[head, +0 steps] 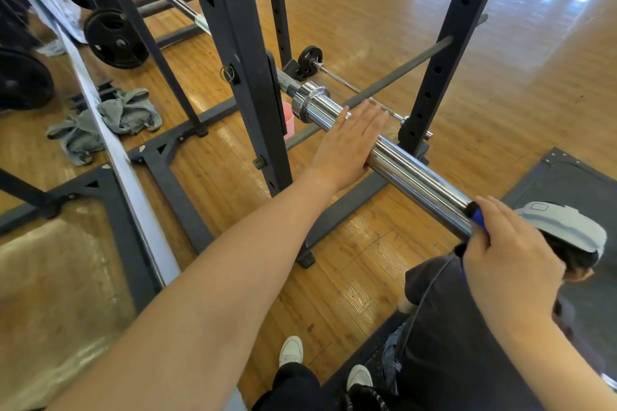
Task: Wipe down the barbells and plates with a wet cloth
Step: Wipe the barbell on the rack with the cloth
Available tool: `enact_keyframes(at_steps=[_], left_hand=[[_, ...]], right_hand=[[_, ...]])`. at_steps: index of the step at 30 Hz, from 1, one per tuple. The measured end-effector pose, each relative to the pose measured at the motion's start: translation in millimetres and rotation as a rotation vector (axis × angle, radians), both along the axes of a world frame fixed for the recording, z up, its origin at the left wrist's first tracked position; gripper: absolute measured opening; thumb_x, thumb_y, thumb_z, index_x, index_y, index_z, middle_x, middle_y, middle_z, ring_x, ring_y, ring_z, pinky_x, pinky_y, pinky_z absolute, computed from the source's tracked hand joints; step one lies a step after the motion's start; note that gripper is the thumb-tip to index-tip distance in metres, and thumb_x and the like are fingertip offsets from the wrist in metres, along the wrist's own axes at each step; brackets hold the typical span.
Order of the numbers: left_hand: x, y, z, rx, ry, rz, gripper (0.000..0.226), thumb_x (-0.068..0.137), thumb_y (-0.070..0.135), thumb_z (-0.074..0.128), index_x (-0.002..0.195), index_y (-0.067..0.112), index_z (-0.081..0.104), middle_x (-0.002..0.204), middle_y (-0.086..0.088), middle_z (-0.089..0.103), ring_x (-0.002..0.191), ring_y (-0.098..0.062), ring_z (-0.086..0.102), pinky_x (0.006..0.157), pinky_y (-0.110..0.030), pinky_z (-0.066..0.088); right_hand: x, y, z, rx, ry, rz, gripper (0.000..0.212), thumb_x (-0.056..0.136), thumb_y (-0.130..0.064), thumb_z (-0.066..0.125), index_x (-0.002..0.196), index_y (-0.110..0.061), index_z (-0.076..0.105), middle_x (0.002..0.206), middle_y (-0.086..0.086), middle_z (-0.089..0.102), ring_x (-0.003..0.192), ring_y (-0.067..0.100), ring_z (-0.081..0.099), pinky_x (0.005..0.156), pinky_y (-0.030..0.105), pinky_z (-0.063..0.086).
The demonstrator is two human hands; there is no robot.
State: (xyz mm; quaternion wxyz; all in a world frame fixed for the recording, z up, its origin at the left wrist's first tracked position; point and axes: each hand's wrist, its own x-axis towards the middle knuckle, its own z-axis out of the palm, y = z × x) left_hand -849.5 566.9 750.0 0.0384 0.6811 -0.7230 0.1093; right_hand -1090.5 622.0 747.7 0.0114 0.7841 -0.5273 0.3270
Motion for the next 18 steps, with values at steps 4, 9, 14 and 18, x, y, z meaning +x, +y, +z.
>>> enact_keyframes(at_steps=[4,9,14,18], left_hand=[[13,5,-6,-0.002,0.05,0.208,0.087,0.089,0.028,0.06,0.151,0.007,0.001,0.159,-0.01,0.0,0.146,-0.025,-0.006,0.114,-0.036,-0.008],[29,15,-11,0.031,-0.043,0.301,0.088,0.093,0.033,0.054,0.149,0.005,-0.008,0.158,-0.013,-0.006,0.146,-0.027,-0.008,0.116,-0.04,-0.003],[43,24,-10,0.024,-0.059,0.364,0.086,0.094,0.036,0.05,0.149,0.003,-0.006,0.158,-0.014,-0.006,0.146,-0.028,-0.007,0.116,-0.039,-0.003],[54,26,-13,0.019,-0.064,0.309,0.081,0.094,0.035,0.047,0.15,0.004,-0.003,0.159,-0.014,-0.003,0.146,-0.028,-0.006,0.119,-0.042,0.001]], right_hand=[[19,-8,-3,-0.059,0.023,0.038,0.027,0.082,0.008,0.059,0.109,0.009,0.064,0.107,0.027,0.066,0.094,0.042,0.065,0.08,0.053,0.054],[49,-18,-4,-0.051,0.077,0.081,0.035,0.075,0.007,0.065,0.11,0.01,0.062,0.109,0.027,0.065,0.096,0.041,0.065,0.081,0.053,0.054],[81,-31,-4,-0.026,0.118,0.109,0.036,0.075,0.008,0.065,0.111,0.009,0.061,0.11,0.027,0.064,0.098,0.042,0.064,0.083,0.052,0.053],[109,-42,-5,-0.041,0.141,0.119,0.037,0.075,0.009,0.063,0.111,0.01,0.062,0.11,0.027,0.064,0.1,0.043,0.063,0.084,0.052,0.052]])
